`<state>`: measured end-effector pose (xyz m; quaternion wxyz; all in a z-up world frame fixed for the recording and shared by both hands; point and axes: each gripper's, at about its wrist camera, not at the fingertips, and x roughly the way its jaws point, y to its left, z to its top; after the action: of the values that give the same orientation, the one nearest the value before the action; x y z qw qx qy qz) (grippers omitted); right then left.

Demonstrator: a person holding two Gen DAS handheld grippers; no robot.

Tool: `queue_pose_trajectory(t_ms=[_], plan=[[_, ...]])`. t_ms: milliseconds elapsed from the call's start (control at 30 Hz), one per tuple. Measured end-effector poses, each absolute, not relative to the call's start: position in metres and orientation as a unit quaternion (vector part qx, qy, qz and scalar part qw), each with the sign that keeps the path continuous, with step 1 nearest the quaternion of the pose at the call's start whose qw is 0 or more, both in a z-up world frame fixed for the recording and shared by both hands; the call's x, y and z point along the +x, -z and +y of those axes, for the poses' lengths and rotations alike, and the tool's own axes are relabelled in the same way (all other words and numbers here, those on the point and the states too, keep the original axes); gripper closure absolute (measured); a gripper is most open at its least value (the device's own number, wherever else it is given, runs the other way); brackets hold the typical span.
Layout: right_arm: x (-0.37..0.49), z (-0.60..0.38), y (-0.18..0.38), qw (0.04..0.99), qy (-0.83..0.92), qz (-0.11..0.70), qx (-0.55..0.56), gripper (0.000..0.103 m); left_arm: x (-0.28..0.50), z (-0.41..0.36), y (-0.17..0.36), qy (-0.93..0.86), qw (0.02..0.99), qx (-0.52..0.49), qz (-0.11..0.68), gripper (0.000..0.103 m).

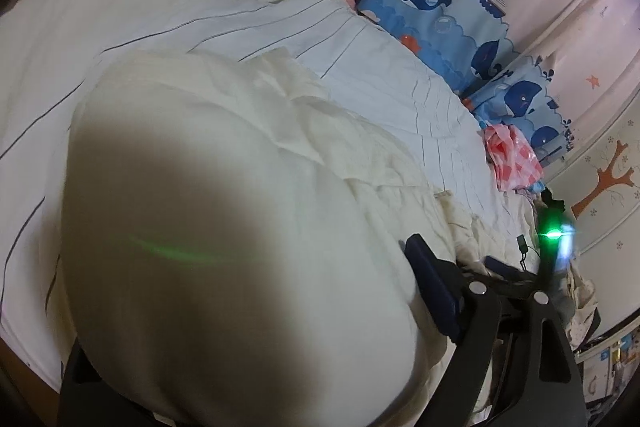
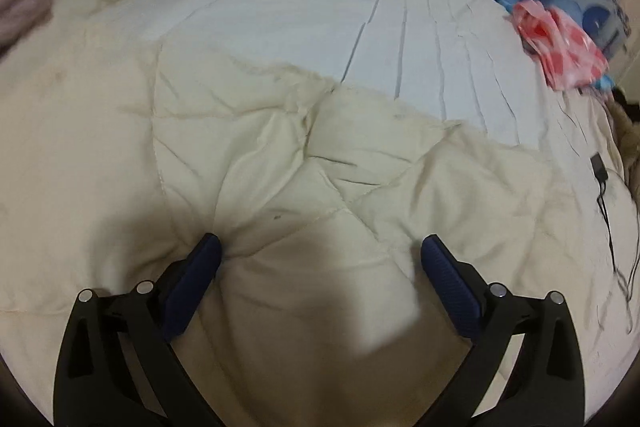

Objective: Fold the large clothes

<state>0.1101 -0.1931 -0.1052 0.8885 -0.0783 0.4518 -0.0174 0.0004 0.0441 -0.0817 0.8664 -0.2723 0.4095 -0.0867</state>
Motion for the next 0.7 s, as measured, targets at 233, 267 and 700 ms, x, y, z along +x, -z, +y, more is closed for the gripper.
queue_pose_trajectory(t_ms=[233, 267, 700], plan=[[0.063, -0.194, 0.122, 0.885, 0.015, 0.45, -0.119, 0.006, 0.003, 0.051, 0.088, 0.091, 0.855, -0.301, 0.412, 0.019], [0.058, -0.195, 0.12, 0.889, 0.014, 0.445, -0.109, 0.006, 0.002, 0.051, 0.088, 0.089, 0.856, -0.3, 0.412, 0.019], [0.024, -0.205, 0.094, 0.912, 0.022, 0.402, -0.074, 0.006, 0.002, 0.066, 0.1, 0.091, 0.835, -0.355, 0.411, 0.019]])
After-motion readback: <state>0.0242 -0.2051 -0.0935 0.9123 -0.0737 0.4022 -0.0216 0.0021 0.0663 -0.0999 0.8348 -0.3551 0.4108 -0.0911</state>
